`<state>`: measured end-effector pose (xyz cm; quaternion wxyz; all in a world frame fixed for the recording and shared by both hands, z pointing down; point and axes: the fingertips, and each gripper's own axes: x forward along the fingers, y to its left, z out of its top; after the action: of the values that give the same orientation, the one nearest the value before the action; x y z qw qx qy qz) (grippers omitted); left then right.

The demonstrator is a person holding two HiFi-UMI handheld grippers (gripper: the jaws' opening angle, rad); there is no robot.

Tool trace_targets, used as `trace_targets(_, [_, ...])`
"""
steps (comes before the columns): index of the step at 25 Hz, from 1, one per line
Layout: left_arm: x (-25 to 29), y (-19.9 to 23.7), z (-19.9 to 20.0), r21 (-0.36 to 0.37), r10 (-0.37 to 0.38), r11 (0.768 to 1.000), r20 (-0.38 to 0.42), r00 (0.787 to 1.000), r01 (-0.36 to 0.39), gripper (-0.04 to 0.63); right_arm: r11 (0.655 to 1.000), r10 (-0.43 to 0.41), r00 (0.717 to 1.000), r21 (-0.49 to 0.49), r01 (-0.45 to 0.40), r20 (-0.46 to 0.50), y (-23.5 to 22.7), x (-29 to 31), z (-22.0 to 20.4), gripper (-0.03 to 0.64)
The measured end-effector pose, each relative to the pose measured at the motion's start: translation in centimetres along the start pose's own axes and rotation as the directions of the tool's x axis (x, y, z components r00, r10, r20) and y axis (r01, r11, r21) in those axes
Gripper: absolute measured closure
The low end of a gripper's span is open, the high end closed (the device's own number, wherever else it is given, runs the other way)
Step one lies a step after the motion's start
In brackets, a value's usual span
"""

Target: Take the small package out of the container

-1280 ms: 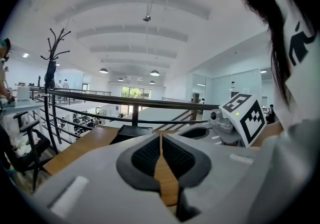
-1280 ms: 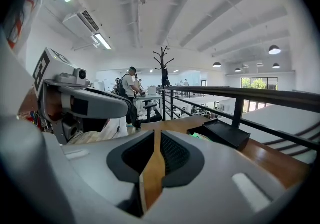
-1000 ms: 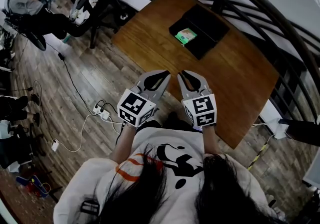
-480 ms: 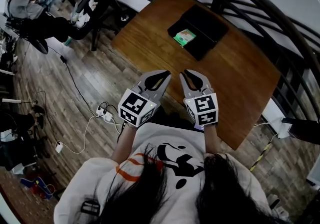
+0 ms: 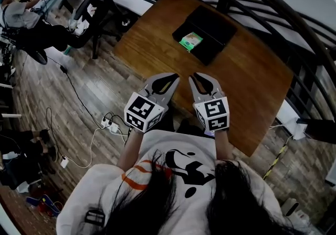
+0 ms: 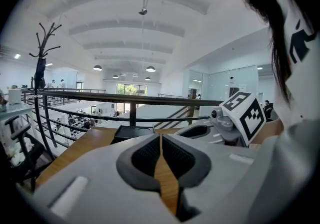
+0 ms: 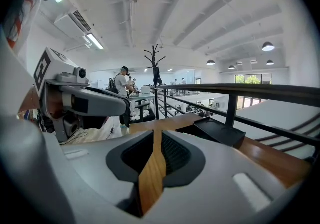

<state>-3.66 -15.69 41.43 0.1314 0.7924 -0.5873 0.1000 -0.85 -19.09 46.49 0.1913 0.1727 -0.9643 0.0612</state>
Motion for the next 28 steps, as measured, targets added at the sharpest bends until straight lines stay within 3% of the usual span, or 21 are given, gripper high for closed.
trace_targets(10, [1.4,1.5,1.0,0.014,-0.084,0.996,-0.004,0.996,0.084,0.595,0.996,-0.087,0.996,0.026,0.088,-0.024,-1.2,0.4,0.4,0.538])
trace_targets(18, [3.6,7.3,0.8,0.017,-0.159,0.987,-0.040,0.986,0.160,0.595,0.987,-0.147,0.985,0.054,0.152,-0.085,-2.6,6.3,0.7,0.524])
trace_targets(28, [5.1,11.2,1.3,0.030,-0.260,0.965,-0.045,0.964,0.262,0.595,0.974,-0.227,0.957,-0.025,0.227,-0.181,-4.4,12.1,-0.5,0.458])
